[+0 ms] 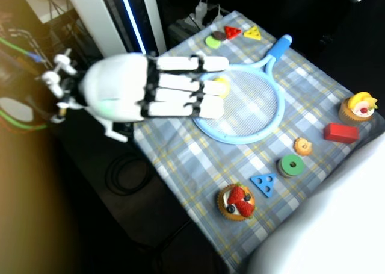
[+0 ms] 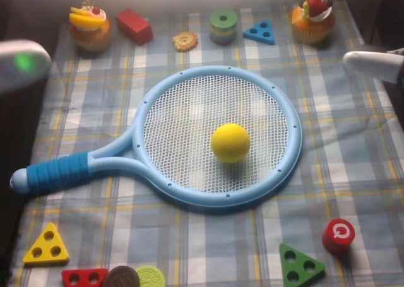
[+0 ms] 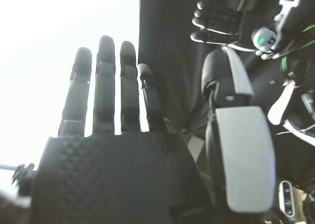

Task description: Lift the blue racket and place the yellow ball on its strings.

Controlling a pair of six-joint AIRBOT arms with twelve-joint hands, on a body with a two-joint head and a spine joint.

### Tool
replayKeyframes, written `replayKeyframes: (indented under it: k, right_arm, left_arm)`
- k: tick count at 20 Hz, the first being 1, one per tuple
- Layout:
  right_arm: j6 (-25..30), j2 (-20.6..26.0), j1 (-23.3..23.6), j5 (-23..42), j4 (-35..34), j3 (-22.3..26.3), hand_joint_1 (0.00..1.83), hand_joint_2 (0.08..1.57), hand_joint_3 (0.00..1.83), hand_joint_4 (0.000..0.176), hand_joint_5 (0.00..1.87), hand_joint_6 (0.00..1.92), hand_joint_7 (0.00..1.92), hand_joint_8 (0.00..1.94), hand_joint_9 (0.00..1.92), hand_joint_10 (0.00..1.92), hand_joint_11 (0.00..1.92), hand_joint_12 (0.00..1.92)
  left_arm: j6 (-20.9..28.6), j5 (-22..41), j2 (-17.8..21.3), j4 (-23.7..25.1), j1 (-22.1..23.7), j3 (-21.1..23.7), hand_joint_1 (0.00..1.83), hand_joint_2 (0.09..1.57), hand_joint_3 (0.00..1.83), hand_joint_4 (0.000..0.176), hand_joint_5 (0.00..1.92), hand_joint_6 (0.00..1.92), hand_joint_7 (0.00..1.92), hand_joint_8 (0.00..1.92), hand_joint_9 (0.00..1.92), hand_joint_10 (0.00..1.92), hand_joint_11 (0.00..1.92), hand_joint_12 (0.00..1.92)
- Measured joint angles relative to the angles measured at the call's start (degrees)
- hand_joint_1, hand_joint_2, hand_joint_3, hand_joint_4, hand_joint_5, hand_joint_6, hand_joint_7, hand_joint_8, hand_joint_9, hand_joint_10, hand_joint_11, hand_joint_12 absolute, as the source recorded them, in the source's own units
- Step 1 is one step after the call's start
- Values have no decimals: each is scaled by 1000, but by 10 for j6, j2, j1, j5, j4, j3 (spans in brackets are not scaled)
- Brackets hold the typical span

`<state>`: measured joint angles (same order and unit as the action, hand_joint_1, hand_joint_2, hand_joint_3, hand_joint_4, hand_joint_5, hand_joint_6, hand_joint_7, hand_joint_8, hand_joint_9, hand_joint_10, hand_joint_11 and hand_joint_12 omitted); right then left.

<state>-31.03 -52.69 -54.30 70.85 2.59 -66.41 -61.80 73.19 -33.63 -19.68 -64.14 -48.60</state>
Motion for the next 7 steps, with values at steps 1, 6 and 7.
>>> replayKeyframes:
  k: [1,6,7]
  right_arm:
    - [-6,7,-23,29,-14,11,704,1166,0,24,215,1,480,3,445,0,152,474]
    - [-61,18,-64,149,-89,42,656,1205,0,59,150,0,397,0,456,1,115,494]
    - [-73,18,-64,183,-91,48,681,1233,0,104,93,0,274,0,327,0,38,344]
  left_arm:
    - [44,32,-8,-3,-9,-10,737,817,0,176,0,0,0,0,0,0,20,10]
    - [151,129,-35,25,-25,-28,458,1014,13,78,0,0,0,0,0,0,56,39]
    - [159,155,-46,26,-25,-32,330,1109,13,55,12,1,0,0,0,0,42,39]
